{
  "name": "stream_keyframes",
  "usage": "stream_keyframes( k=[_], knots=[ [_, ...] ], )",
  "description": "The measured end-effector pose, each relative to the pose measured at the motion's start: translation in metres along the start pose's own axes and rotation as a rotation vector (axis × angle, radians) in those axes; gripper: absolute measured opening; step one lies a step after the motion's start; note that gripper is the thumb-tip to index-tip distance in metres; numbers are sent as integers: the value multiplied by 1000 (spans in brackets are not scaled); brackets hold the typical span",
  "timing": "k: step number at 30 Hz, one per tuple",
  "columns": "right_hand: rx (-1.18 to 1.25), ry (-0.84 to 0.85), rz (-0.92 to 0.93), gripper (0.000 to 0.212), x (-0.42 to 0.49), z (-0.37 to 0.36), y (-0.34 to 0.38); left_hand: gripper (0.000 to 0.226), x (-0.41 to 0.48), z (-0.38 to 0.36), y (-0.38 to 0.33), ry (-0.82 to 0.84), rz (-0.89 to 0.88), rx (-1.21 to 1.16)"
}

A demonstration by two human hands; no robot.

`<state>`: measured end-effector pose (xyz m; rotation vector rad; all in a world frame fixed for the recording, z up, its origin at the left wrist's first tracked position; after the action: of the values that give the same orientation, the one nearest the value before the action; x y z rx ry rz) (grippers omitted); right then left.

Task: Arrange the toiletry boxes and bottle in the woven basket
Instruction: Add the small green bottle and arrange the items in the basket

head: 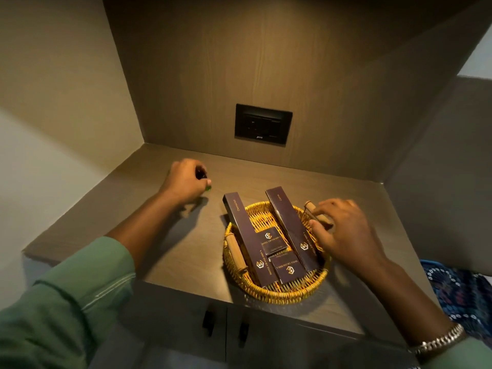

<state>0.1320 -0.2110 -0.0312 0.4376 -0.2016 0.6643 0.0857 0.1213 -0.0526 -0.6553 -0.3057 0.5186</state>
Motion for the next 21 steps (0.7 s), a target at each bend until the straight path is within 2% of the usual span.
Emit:
stream_keyframes(
  k=[3, 5, 7, 9, 11, 16, 21],
  knots=[
    [89, 0, -49, 16, 3, -6, -20, 26, -7, 20, -56, -105, -246, -18],
    [164, -17, -63, 15, 3, -8, -25, 25, -22, 14, -94, -25, -393, -47],
    [196, -40, -71, 16, 2, -9, -26, 26, -35, -8, -118, 137, -459, -9],
    [222, -55, -83, 17, 1, -9, -28, 28, -46, -38, -130, 306, -482, 109],
    [240, -63, -82, 17, 1, -10, -28, 29, -52, -58, -131, 382, -479, 251],
    [269, -124, -65, 13, -3, -7, -27, 30, -54, -79, -126, 373, -489, 529],
    [288, -134, -72, 17, -6, -10, -30, 32, -53, -83, -117, 386, -464, 574]
  ],
)
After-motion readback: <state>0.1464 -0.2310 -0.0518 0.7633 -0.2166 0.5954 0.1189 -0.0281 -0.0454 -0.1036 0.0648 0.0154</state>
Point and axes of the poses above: each hand's wrist, its own x-axis towards the middle knuckle, its own z-axis out of the back of the hand, y = z × x, the point moved 7 cm from there along x, towards the middle knuckle, and after that the axes turned 2 degrees about x, right-handed, at the moved point
